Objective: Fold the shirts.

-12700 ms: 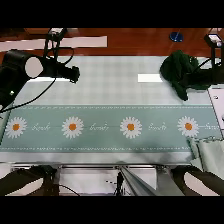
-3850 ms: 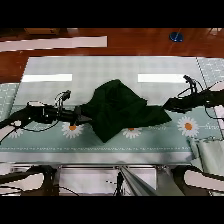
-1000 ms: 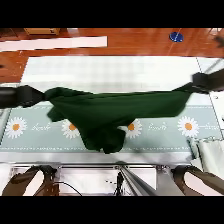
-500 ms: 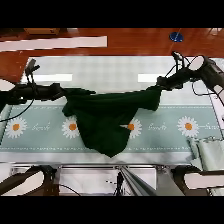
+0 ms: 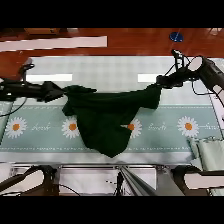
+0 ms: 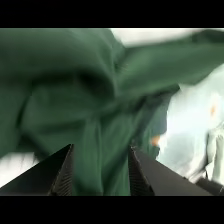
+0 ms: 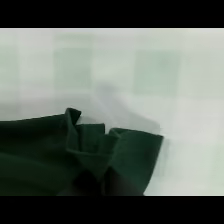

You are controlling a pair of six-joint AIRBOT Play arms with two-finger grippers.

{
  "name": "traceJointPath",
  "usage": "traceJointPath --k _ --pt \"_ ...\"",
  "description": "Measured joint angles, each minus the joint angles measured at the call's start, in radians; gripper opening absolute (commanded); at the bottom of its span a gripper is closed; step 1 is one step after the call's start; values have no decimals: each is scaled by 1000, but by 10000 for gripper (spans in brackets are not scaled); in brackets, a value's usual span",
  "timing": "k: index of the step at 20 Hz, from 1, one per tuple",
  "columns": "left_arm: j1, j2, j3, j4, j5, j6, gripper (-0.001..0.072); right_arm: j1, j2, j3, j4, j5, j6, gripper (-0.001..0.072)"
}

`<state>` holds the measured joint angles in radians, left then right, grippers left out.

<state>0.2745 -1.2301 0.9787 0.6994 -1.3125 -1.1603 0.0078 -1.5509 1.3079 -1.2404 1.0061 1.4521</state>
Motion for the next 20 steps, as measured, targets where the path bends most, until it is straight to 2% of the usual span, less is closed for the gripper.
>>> traceJointPath --k 1,3,4,8,12,15,20 --pt "26 34 5 39 -49 -26 410 0 10 0 -2 2 -10 27" --pt "64 124 -7 119 -116 -75 692 0 25 0 -18 5 -20 27" --pt "75 172 -26 154 -145 -100 710 0 31 0 -34 6 -24 27" --pt "95 391 -215 209 -233 -165 710 0 40 0 -112 15 -32 27" --pt "58 511 -477 190 -255 -201 710 0 43 0 -157 26 -35 27" --pt "-13 532 -610 146 -203 -218 709 0 43 0 -172 32 -35 27" --pt "-163 460 -685 42 -23 -241 709 0 43 0 -180 41 -37 27"
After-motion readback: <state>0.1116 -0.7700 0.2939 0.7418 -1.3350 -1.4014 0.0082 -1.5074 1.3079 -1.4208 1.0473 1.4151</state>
